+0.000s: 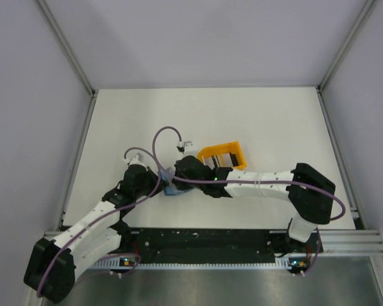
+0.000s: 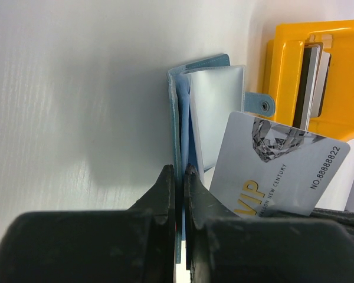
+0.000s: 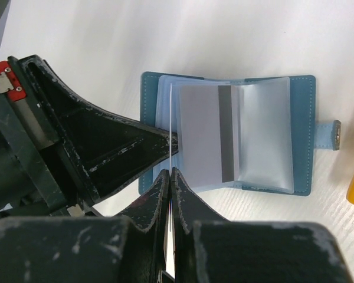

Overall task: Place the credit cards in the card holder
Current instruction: Insert the credit card into the card holder.

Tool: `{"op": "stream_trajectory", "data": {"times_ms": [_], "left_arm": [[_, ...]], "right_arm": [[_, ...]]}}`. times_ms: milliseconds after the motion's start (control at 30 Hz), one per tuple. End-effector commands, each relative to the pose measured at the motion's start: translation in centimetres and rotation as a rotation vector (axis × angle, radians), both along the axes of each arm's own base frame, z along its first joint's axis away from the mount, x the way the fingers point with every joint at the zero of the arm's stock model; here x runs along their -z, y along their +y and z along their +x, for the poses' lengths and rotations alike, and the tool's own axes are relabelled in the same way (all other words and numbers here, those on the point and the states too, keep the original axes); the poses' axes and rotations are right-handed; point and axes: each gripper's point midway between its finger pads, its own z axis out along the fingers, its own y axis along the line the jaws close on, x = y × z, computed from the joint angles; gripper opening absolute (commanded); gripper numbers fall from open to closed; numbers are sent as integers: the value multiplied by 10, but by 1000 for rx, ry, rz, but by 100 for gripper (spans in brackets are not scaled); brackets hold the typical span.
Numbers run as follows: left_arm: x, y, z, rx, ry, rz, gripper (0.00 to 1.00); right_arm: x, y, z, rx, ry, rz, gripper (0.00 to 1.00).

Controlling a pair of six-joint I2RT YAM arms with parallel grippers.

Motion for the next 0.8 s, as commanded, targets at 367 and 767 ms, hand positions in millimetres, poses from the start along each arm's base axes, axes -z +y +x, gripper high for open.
{"op": "stream_trajectory", "data": {"times_ms": [367, 767], "left_arm": [[-19, -4, 9, -22, -63, -53, 0], [3, 13, 7, -50, -43, 51, 0]], "right_arm": [[2, 2, 11, 33, -81, -67, 0], [-1, -25, 35, 67, -81, -94, 0]]}}
